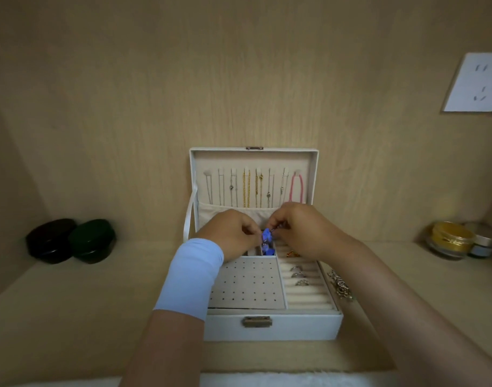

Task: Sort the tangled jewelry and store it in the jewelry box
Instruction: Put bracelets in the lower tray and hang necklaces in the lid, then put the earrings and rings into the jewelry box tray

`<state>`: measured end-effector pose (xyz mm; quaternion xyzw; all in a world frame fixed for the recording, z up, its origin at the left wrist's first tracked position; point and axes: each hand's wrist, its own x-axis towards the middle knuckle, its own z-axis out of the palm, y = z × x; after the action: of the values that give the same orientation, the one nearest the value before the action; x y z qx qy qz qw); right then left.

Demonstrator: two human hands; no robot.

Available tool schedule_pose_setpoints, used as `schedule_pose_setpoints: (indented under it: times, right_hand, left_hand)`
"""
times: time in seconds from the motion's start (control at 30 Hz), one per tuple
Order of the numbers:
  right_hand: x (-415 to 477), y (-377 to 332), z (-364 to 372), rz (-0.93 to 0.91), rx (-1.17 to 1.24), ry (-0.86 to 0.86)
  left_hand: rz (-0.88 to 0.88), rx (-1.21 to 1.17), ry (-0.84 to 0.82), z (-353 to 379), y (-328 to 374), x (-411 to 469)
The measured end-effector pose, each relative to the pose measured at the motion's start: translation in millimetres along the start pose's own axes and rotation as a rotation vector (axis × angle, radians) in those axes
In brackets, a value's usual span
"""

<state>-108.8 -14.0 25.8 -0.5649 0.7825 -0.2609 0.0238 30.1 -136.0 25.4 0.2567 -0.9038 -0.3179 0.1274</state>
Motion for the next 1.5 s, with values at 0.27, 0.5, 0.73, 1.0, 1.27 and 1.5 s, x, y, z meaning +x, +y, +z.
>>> schedule_pose_setpoints:
  times: [0.27,0.5,0.73,1.0,1.27,1.5]
  right_hand:
    - [14,-12,-4,-0.014,-0.033,-0.223]
    - [8,0,-1,0.085,-0.044,-0.065]
    - [13,-1,0,0.06,-0.099,-0.172]
    - [5,2,4,0.038,-0.145,-0.111]
    - [-3,8,-19,0.022,0.126,-0.08]
    - [-59,49,-78,0.147,0.089,-0.004]
  left_hand:
    - [0.01,-0.015,0.024,1,-5,-2]
    - [0.024,0.059,0.027,11,1,-2]
    - [-0.009,-0.015,0.046,9,-2,-2]
    - [-0.06,0.064,0.039,17,4,-2]
    - [0.057,0.121,0.137,14,11,-18]
    - [0.263,0.019,0.119,47,71,-31]
